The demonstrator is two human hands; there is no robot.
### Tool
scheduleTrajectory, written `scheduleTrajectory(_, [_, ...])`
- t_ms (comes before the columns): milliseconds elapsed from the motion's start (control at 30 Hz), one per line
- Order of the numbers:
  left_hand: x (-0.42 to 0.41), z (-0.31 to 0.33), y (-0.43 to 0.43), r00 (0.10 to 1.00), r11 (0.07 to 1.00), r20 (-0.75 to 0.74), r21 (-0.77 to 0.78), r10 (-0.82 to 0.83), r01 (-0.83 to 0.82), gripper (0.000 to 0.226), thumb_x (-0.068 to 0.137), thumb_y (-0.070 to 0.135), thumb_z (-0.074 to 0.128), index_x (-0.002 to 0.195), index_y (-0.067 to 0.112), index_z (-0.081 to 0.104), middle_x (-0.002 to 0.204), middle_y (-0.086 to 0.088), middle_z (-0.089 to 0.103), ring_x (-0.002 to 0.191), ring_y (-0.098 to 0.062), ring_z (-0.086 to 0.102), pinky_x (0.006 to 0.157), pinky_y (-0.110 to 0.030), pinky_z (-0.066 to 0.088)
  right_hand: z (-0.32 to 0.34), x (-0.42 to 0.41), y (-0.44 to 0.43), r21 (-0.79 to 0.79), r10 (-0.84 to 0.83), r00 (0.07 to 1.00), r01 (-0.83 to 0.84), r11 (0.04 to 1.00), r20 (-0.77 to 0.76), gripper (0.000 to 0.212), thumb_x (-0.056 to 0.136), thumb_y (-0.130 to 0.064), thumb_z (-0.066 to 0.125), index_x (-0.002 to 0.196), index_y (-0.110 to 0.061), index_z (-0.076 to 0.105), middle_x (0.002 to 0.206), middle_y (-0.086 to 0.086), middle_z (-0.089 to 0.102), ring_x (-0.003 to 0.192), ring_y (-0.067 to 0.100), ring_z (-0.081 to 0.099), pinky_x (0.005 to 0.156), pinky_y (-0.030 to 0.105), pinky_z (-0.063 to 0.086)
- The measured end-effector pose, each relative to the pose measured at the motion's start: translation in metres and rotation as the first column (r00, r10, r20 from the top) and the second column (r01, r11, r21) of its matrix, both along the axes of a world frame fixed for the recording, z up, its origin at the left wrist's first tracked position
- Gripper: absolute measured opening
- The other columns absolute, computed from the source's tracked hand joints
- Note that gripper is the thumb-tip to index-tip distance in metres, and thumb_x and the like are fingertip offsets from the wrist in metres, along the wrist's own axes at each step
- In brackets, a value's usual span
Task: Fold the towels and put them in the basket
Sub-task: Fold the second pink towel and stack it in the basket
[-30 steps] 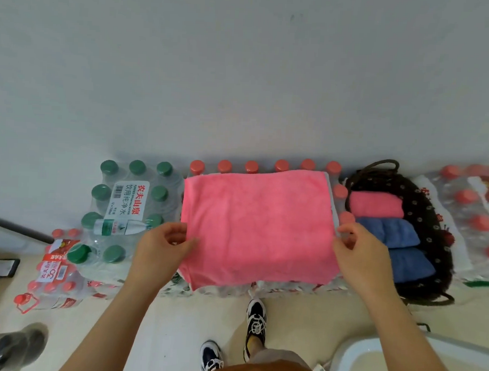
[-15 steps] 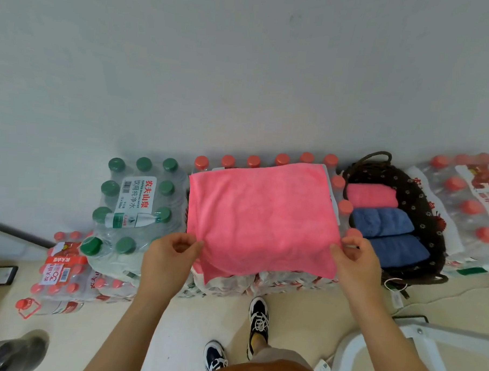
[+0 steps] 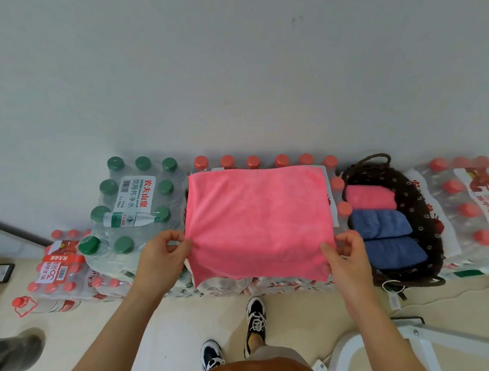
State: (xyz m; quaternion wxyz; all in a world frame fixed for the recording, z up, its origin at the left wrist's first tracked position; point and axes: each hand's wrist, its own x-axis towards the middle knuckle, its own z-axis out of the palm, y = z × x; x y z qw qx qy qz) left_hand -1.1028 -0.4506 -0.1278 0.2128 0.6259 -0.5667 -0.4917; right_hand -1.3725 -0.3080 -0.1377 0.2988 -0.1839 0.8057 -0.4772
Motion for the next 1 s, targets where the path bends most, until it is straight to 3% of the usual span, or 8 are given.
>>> scheduleTrajectory(100, [-0.001,-0.003,-0.001,1.0,1.0,0.002,-0.007,0.028,-0.028,0.008,0.09,0.015,0.06,0.082,0.012,0.062,0.066,-0.007,0.066,0.045,-0.016,0.044,0.048,-0.027,0.037,-0.003,-0.002,-0.001,-0.005,-0.029,0.999,0.029,1.0,-0.025,0.008,0.093,-0.02,0.057,0.1,-0.022,0.054,0.091,0.0,0.059,0.081,0.019,0.058,0.075,0.043,0.052])
scheduleTrajectory(300, [-0.004,-0.008,0.0,0.997,0.997,-0.001,0.012,0.072,-0.072,0.008,0.09,0.014,0.056,0.083,0.009,0.059,0.064,-0.007,0.061,0.044,-0.015,0.047,0.049,-0.029,0.038,0.001,-0.008,0.001,-0.015,-0.032,0.994,0.031,0.999,-0.105,0.006,0.093,-0.011,0.059,0.097,-0.015,0.061,0.08,-0.003,0.061,0.072,0.011,0.056,0.066,0.025,0.046])
scheduleTrajectory(533, [-0.005,0.004,-0.021,0.973,0.996,0.213,0.016,-0.084,0.082,0.003,0.08,0.022,0.061,0.078,0.02,0.061,0.07,-0.002,0.069,0.058,-0.017,0.057,0.056,-0.03,0.043,0.017,-0.03,-0.011,0.136,0.171,0.916,-0.129,0.982,-0.363,0.011,0.087,-0.017,0.066,0.094,-0.023,0.063,0.085,-0.006,0.064,0.079,0.007,0.059,0.072,0.029,0.047])
scheduleTrajectory(633, [-0.013,0.012,-0.038,0.962,0.991,0.242,0.0,-0.126,0.13,0.007,0.083,0.03,0.063,0.081,0.023,0.066,0.07,0.002,0.07,0.068,-0.016,0.064,0.065,-0.032,0.05,0.025,-0.047,-0.043,0.152,0.25,0.871,-0.204,0.967,-0.423,0.02,0.089,-0.011,0.061,0.106,-0.019,0.065,0.095,-0.001,0.063,0.081,0.009,0.056,0.076,0.026,0.042])
scheduleTrajectory(700, [-0.024,0.015,-0.051,0.974,0.993,0.196,-0.003,-0.117,0.12,0.011,0.085,0.029,0.063,0.081,0.02,0.068,0.075,0.004,0.068,0.071,-0.015,0.062,0.064,-0.029,0.047,0.026,-0.058,-0.071,0.192,0.317,0.841,-0.257,0.947,-0.439,0.024,0.088,-0.008,0.058,0.111,-0.013,0.066,0.098,0.005,0.062,0.088,0.018,0.057,0.079,0.031,0.043])
scheduleTrajectory(800, [-0.04,0.015,-0.072,0.989,0.999,0.141,-0.022,-0.035,0.038,0.02,0.087,0.024,0.063,0.076,0.008,0.067,0.068,0.0,0.059,0.063,-0.015,0.051,0.055,-0.023,0.039,0.024,-0.067,-0.106,0.233,0.37,0.803,-0.292,0.927,-0.466,0.017,0.088,-0.006,0.054,0.1,0.0,0.065,0.087,0.014,0.064,0.087,0.035,0.059,0.076,0.04,0.047])
scheduleTrajectory(867, [-0.049,0.015,-0.084,0.992,0.999,0.129,-0.045,0.007,-0.001,0.021,0.087,0.023,0.065,0.077,0.005,0.068,0.066,-0.001,0.058,0.059,-0.012,0.048,0.049,-0.017,0.037,0.019,-0.073,-0.123,0.245,0.359,0.809,-0.273,0.93,-0.465,0.019,0.089,-0.01,0.054,0.101,-0.002,0.065,0.086,0.013,0.065,0.089,0.035,0.06,0.072,0.034,0.042])
scheduleTrajectory(1000, [-0.059,0.008,-0.105,0.99,0.994,0.106,-0.055,0.096,-0.09,0.023,0.085,0.025,0.069,0.072,0.005,0.068,0.06,0.0,0.052,0.055,-0.011,0.042,0.05,-0.022,0.033,0.011,-0.088,-0.143,0.216,0.287,0.889,-0.22,0.951,-0.358,0.027,0.086,-0.017,0.063,0.112,-0.007,0.066,0.109,0.01,0.067,0.102,0.026,0.061,0.083,0.028,0.041])
